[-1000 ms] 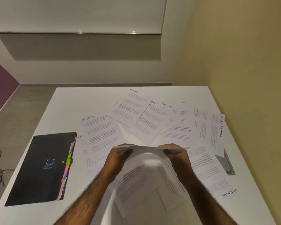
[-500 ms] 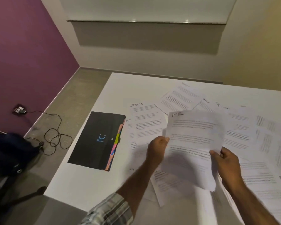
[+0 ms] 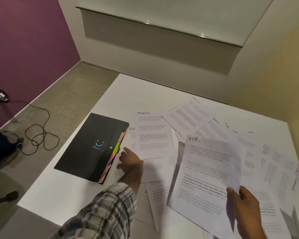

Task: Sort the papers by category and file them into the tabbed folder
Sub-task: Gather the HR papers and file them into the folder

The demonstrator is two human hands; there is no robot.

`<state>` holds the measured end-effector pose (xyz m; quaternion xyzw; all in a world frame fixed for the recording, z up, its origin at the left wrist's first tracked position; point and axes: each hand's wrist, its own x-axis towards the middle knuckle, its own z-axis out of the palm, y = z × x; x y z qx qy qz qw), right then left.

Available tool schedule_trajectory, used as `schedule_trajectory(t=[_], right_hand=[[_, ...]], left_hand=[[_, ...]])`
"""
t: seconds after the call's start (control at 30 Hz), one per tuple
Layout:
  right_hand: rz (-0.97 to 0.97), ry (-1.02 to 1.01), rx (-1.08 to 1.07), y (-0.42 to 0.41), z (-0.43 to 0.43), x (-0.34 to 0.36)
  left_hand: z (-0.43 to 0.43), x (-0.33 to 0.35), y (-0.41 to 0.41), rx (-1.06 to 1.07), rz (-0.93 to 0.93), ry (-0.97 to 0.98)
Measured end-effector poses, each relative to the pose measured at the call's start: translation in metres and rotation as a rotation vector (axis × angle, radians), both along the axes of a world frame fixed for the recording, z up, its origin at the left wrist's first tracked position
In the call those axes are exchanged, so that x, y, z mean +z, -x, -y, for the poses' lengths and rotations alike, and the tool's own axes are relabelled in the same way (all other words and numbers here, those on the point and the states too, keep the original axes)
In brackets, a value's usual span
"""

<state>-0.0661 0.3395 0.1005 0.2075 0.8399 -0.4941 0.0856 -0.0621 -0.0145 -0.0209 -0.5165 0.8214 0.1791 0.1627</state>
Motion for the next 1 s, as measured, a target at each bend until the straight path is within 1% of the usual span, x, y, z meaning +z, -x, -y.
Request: schedule_trajectory(t=[0.07, 0.17, 0.2, 0.23, 0.3, 0.47, 0.57, 0.67, 0.8, 0.9, 1.0], right_hand=[[0.0, -0.003, -0.012, -0.001, -0.004, 0.0], [-0.006, -0.006, -0.029, -0.003, -0.009, -0.001], [-0.007, -0.009, -0.032, -0.004, -0.01, -0.001], [-0.007, -0.016, -0.036, -0.004, -0.013, -0.001], [-0.014, -0.022, -0.042, -0.005, -0.015, 0.002], [-0.011, 0.0, -0.049, -0.01, -0.021, 0.005], [0.006, -0.003, -0.047, -0.013, -0.025, 0.004], [0.027, 0.029, -0.073, -0.011, -0.029, 0.006], [-0.016, 0.091, -0.103, -0.005, -0.03, 0.01], [-0.051, 0.114, -0.13, -0.002, -0.026, 0.012], [-0.072, 0.096, -0.119, 0.0, -0.021, 0.017]], left_hand=[[-0.003, -0.007, 0.005, 0.016, -0.012, 0.011], [-0.003, -0.007, 0.007, 0.102, -0.113, -0.071], [-0.002, -0.005, 0.007, 0.113, -0.133, -0.068], [-0.001, -0.004, 0.006, 0.125, -0.116, -0.05], [0.002, -0.003, 0.006, 0.176, -0.144, -0.085], [0.004, 0.005, 0.005, 0.096, -0.158, -0.075], [-0.002, 0.011, 0.002, 0.095, -0.163, -0.07], [-0.002, 0.019, -0.002, 0.124, -0.296, -0.106], [-0.005, 0.046, -0.019, 0.155, -0.482, -0.17], [-0.004, 0.068, -0.047, 0.152, -0.542, -0.166], [0.009, 0.092, -0.073, 0.144, -0.592, -0.154]])
